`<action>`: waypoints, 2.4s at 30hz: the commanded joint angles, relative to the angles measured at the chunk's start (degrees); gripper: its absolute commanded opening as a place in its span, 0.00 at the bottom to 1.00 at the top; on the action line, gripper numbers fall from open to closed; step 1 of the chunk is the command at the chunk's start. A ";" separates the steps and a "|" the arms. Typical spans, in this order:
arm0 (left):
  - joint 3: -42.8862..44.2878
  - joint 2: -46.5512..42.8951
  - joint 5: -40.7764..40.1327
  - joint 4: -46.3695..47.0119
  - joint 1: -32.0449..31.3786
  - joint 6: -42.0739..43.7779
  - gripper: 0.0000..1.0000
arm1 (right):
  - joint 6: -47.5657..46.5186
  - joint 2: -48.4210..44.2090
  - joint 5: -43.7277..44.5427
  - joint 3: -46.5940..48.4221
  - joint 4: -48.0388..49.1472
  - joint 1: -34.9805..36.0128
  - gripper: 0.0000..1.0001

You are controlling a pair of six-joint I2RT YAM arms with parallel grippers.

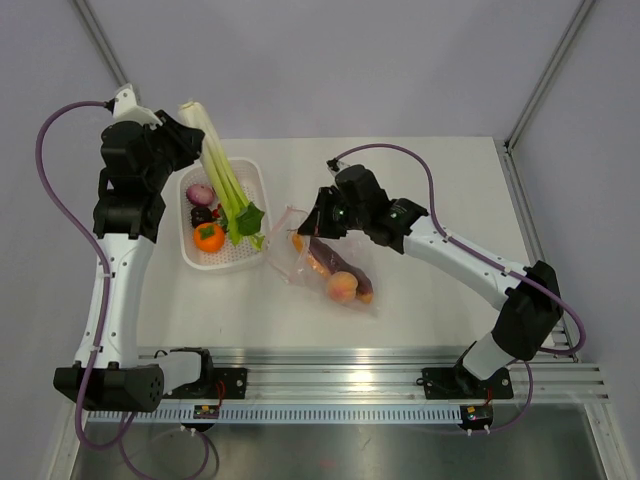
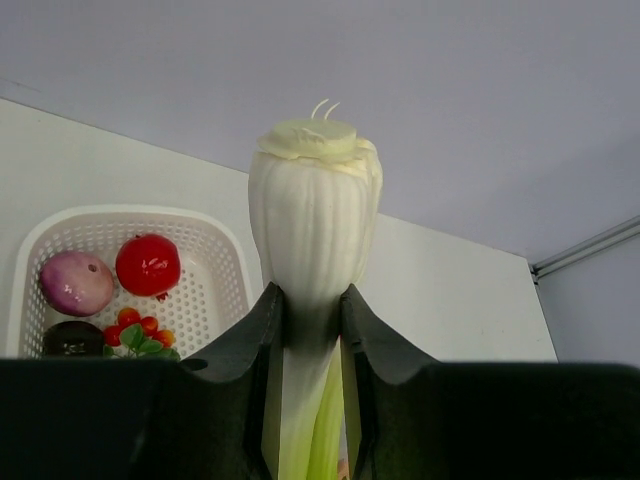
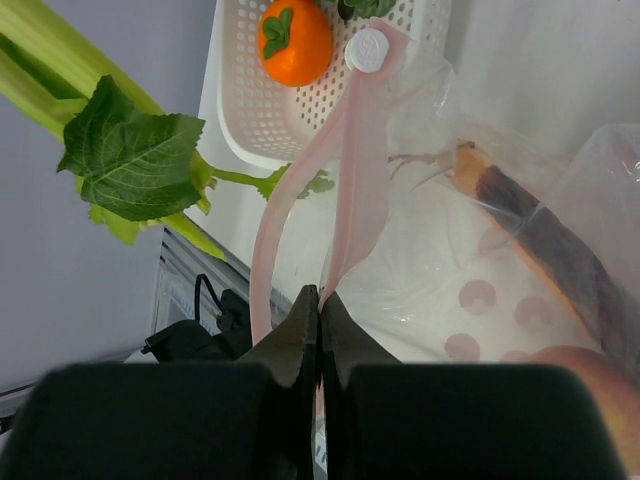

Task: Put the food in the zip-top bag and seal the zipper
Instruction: Pick up the fake vegetable from the bin, then place the fake vegetable in the zipper food storage bag.

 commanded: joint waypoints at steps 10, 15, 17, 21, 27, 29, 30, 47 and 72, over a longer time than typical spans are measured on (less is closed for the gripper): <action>-0.92 -2.89 1.74 9.64 -0.52 -1.87 0.00 | 1.42 0.82 -1.21 2.59 3.50 1.83 0.02; -1.81 -5.27 4.82 11.34 -0.52 -0.56 0.00 | 1.42 0.91 -1.12 2.15 3.41 1.83 0.02; -1.89 -5.89 5.00 10.90 -0.61 -1.34 0.00 | 1.51 0.91 -1.21 2.06 3.50 1.75 0.02; -2.77 -6.59 4.12 10.63 -1.57 -4.59 0.00 | 1.86 0.99 -1.38 2.50 3.85 1.75 0.02; -3.47 -7.64 -14.05 4.49 -12.00 -5.30 0.00 | 3.88 0.47 -1.91 3.38 5.52 1.83 0.03; -4.52 -7.91 -20.10 3.78 -14.84 -5.82 0.00 | 4.84 0.21 -2.09 3.38 5.96 1.83 0.03; -5.31 -7.91 -21.27 3.60 -16.76 -6.18 0.00 | 5.11 -0.06 -2.00 3.29 5.87 1.75 0.03; -16.65 -12.13 -37.36 5.71 -24.25 -8.99 0.00 | 8.71 -2.43 -2.53 1.01 9.91 1.75 0.04; -33.62 -17.93 -69.79 16.08 -50.71 -20.77 0.00 | 8.63 1.17 -2.09 8.04 10.09 1.83 0.04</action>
